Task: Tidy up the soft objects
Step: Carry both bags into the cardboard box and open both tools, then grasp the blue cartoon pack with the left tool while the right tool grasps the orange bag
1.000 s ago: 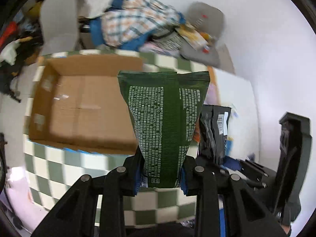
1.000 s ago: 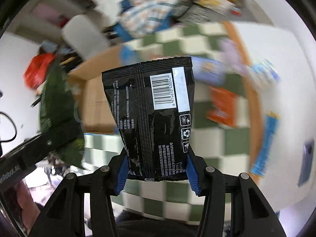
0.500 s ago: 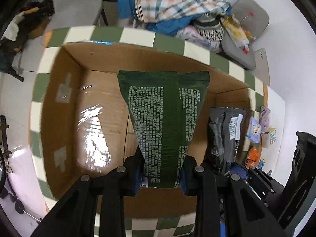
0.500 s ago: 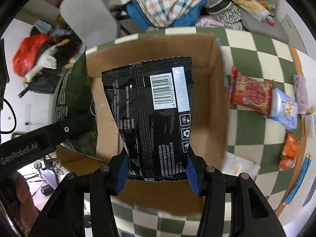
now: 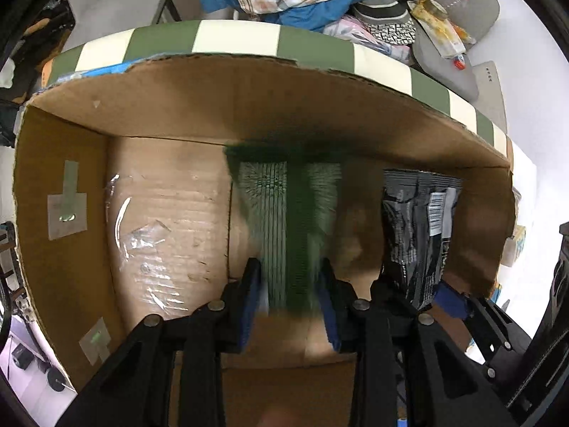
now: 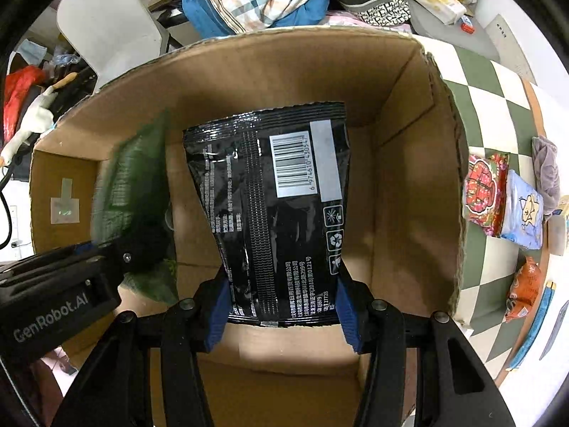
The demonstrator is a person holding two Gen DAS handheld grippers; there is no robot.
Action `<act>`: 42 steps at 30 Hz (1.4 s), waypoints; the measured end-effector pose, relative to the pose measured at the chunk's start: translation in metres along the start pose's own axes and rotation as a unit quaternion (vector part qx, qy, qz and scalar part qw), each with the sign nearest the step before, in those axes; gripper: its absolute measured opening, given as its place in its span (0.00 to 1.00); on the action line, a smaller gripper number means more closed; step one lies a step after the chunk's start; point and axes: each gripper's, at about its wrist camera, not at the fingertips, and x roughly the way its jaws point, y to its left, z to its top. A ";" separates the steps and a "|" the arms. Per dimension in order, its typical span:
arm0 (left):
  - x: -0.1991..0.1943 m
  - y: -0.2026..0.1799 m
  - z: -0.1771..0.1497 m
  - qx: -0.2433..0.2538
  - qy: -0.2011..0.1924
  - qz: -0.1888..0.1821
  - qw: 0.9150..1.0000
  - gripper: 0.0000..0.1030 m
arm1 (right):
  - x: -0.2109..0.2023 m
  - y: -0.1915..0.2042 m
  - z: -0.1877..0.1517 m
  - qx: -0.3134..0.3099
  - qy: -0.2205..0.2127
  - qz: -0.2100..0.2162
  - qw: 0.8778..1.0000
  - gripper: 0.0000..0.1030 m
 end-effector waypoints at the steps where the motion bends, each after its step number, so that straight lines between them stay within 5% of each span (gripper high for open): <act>1: -0.001 0.000 -0.001 0.003 -0.003 0.007 1.000 0.40 | 0.001 0.001 0.001 0.000 0.002 0.003 1.000 0.55; 5: -0.010 0.004 -0.010 0.016 -0.027 0.044 0.999 0.82 | -0.002 0.005 -0.004 -0.007 -0.003 0.004 1.000 0.68; 7: -0.016 0.007 -0.019 0.021 -0.038 0.050 0.998 0.90 | -0.005 0.008 -0.009 -0.012 -0.008 0.004 1.000 0.95; 8: -0.019 0.009 -0.024 0.021 -0.044 0.053 0.997 0.93 | -0.006 0.009 -0.011 -0.013 -0.010 0.003 1.000 1.00; 26: -0.098 0.003 -0.137 0.063 -0.185 0.104 0.975 0.96 | -0.093 0.016 -0.119 -0.037 -0.095 -0.033 0.994 1.00; 35: -0.143 -0.001 -0.188 0.071 -0.227 0.080 0.968 0.96 | -0.145 0.013 -0.170 -0.034 -0.143 -0.028 0.989 1.00; 42: -0.163 -0.026 -0.198 0.089 -0.233 0.064 0.966 0.96 | -0.173 -0.001 -0.195 -0.025 -0.150 0.009 0.988 1.00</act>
